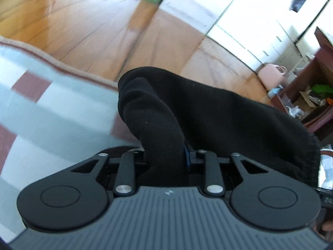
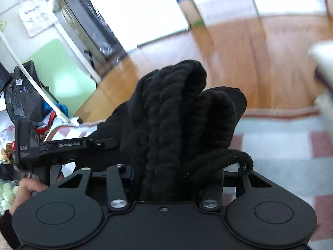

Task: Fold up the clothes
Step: 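Carry the black bundle with both tools toward the white clothes pile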

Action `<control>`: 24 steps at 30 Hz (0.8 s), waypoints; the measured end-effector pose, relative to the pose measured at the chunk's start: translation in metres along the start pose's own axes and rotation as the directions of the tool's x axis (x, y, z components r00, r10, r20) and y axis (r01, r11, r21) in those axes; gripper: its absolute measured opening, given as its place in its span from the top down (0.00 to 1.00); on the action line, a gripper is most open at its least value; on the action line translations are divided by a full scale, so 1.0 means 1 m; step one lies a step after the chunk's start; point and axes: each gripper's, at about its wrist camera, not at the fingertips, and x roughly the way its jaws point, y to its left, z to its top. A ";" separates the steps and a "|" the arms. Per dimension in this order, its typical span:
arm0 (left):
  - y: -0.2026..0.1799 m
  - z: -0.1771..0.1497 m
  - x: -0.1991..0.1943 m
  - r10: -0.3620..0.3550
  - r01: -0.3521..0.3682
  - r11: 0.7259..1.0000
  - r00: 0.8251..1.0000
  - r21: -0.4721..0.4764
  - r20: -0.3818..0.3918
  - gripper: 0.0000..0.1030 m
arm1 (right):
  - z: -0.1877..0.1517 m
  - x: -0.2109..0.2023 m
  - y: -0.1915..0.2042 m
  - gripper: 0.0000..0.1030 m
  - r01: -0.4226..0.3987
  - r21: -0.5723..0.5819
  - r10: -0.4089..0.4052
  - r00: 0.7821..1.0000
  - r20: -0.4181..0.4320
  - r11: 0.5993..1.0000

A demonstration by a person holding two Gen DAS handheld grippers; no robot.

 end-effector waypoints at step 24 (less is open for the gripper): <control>-0.435 0.066 0.174 -0.190 0.277 0.730 0.960 0.624 -0.203 0.44 | -0.030 -0.211 -0.175 0.30 0.287 0.734 -0.632 0.736 0.243 0.615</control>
